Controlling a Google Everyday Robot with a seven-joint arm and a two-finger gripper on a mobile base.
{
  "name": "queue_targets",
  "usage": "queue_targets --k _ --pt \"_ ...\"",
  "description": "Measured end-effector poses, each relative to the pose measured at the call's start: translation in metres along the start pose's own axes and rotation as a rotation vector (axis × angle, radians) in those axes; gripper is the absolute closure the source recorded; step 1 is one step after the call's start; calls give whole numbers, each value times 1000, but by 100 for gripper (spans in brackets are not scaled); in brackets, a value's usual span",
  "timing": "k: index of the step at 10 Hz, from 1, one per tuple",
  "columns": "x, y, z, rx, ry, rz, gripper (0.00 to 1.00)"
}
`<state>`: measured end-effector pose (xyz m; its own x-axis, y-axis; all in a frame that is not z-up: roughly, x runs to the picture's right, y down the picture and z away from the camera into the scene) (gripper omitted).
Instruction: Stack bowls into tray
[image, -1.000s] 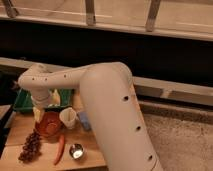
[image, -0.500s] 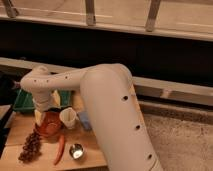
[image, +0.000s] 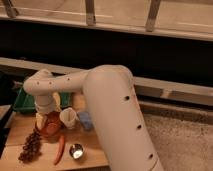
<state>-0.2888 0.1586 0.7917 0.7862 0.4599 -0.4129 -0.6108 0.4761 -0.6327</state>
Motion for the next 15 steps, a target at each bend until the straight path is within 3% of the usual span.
queue_targets --k 4,7,13,15 --pt "10 -23 9 13 60 24 20" --pt "12 -27 20 -3 68 33 24" --pt "-3 -13 25 -23 -1 -63 84" --pt "-5 -7 19 -15 -20 -87 99"
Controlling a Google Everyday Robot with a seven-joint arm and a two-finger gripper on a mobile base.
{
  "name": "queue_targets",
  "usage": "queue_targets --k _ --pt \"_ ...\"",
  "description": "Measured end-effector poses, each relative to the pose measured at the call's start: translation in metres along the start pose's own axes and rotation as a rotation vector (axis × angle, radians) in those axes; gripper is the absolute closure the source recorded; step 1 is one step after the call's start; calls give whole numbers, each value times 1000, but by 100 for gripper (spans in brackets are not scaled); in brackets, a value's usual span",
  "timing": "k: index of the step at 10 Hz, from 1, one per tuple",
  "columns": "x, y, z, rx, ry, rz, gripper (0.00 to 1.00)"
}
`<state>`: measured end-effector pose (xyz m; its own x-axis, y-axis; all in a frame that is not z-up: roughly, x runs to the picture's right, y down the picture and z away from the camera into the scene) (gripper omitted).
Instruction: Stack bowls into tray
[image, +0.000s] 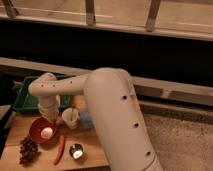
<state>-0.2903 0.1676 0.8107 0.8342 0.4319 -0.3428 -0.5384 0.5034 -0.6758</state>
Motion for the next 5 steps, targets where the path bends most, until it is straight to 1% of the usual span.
queue_targets --k 2,4,5 --pt "0 2 -8 9 -13 -6 100" --pt "-6 7 -31 28 -15 -15 100" --pt "-11 10 -47 39 -15 -19 100"
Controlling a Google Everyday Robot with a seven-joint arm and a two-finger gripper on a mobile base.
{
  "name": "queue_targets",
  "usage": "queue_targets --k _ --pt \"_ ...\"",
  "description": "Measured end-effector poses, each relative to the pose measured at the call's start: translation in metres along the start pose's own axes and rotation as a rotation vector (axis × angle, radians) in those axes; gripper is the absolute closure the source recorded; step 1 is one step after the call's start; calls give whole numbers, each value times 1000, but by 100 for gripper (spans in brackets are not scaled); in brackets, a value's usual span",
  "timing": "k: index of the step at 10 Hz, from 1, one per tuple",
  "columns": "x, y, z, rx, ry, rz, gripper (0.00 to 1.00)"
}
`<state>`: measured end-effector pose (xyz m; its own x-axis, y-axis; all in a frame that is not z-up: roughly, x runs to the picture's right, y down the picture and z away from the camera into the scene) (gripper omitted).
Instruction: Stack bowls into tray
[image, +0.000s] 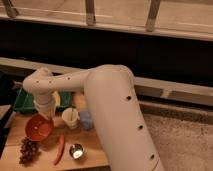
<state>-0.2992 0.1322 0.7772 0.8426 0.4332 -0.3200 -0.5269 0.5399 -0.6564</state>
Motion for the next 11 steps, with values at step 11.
queue_targets --k 11 --pt "31 -168 -175 250 -64 312 100"
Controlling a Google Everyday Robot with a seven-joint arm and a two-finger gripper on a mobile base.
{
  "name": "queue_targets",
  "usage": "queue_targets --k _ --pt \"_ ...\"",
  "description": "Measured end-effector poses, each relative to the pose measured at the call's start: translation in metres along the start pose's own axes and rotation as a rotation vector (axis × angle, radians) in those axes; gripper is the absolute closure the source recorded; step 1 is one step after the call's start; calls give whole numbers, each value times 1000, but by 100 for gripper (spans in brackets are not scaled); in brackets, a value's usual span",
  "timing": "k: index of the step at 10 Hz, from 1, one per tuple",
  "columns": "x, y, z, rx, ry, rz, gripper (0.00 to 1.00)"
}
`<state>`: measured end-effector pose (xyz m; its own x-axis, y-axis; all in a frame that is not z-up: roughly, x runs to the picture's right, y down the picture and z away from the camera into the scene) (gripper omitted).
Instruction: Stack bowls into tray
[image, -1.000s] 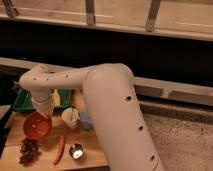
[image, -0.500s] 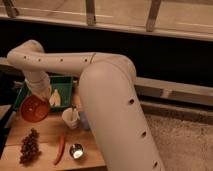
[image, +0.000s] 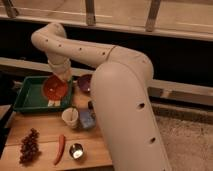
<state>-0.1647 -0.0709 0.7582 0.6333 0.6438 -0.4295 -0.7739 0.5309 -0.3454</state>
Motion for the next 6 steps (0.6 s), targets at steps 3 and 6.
queue_targets --k 3,6 --pt "8 -32 -3 14 -26 72 100" --pt "10 -34 -3 17 -24 74 100"
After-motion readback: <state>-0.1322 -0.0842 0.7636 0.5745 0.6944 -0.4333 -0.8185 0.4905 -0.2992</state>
